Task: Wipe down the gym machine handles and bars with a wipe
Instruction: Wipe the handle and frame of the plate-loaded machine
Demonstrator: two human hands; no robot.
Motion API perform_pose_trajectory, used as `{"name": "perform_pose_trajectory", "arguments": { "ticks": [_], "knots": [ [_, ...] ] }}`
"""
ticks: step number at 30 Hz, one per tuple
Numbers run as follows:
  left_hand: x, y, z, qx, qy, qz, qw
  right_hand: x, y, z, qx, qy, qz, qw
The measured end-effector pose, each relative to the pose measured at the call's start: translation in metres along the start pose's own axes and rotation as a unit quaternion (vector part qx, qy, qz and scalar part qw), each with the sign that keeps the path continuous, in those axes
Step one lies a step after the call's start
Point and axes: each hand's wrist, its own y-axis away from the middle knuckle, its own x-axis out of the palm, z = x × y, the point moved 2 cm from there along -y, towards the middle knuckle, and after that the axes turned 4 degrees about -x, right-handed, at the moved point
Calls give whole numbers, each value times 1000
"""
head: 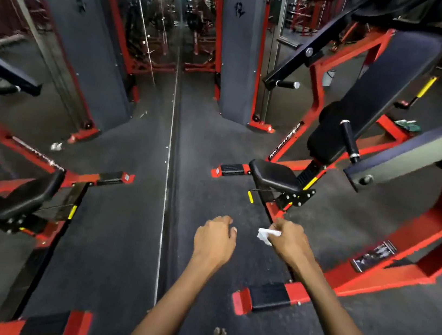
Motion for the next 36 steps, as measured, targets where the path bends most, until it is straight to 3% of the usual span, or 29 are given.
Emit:
{"name": "perform_pose_trajectory", "arguments": {
  "ticks": [9, 15, 19, 30, 36],
  "knots": [
    [-39, -250, 9, 1, -38, 9, 999, 6, -243, 66, -5, -15, -1, 1000],
    [-44, -402, 21, -9, -33, 25, 999, 18, -394, 103, -9, 48, -3, 999],
    [-46, -511, 24, 25, -38, 29, 999, 22, -492, 123, -5, 82, -21, 996],
    [-56, -804, -3, 130, -71, 55, 987, 0, -734, 166, 92, 119, -38, 988],
    [-37, -935, -25, 172, -83, 95, 977, -7, -854, 145, 159, 30, -74, 984]
  ]
}}
